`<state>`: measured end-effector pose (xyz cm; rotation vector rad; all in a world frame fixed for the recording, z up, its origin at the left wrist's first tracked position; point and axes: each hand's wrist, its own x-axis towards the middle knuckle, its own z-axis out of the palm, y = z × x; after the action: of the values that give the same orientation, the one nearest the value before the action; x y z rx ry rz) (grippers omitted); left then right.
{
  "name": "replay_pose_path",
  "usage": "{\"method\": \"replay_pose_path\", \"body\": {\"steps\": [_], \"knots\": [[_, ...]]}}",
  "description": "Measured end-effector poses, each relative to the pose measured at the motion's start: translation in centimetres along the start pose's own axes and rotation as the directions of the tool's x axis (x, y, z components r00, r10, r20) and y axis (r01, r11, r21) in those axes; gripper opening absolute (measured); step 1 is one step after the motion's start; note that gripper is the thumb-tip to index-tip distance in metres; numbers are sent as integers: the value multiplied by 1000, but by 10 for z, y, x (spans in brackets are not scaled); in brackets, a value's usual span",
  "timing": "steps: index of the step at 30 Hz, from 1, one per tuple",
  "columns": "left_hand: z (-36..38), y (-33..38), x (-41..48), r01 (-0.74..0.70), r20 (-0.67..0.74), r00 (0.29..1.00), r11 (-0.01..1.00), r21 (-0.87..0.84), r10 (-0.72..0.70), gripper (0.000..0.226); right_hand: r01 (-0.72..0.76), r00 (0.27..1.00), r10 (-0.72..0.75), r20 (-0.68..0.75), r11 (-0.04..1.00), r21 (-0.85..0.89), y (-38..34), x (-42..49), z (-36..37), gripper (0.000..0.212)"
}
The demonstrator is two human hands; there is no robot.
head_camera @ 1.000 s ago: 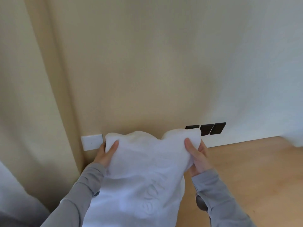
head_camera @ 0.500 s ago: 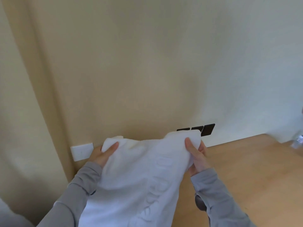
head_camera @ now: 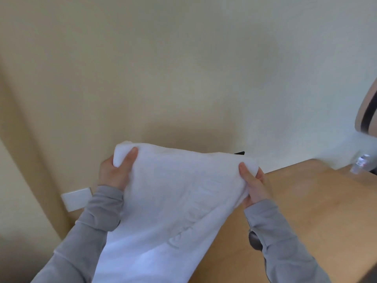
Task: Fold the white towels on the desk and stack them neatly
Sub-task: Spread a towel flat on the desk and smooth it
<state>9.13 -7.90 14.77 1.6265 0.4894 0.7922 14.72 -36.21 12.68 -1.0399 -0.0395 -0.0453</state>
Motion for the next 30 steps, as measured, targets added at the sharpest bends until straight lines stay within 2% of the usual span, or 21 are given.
{"method": "replay_pose_path", "body": {"steps": [7, 18, 24, 27, 30], "knots": [[69, 55, -54, -111, -34, 994, 989, -94, 108, 23, 113, 993, -112, 33, 993, -19, -73, 13, -65, 12], [195, 78, -124, -146, -75, 988, 977, -157, 136, 21, 249, 968, -243, 64, 962, -110, -175, 47, -168, 5], [255, 97, -128, -150, -41, 989, 976, -155, 145, 27, 244, 970, -243, 26, 953, -180, -211, 88, -200, 2], [278, 96, -115, -164, -24, 986, 982, -97, 163, 33, 223, 974, -224, 12, 957, -185, -213, 112, -213, 10], [299, 83, -93, -152, 36, 988, 988, -32, 153, 36, 177, 983, -181, -8, 968, -176, -197, 136, -227, 8]]}}
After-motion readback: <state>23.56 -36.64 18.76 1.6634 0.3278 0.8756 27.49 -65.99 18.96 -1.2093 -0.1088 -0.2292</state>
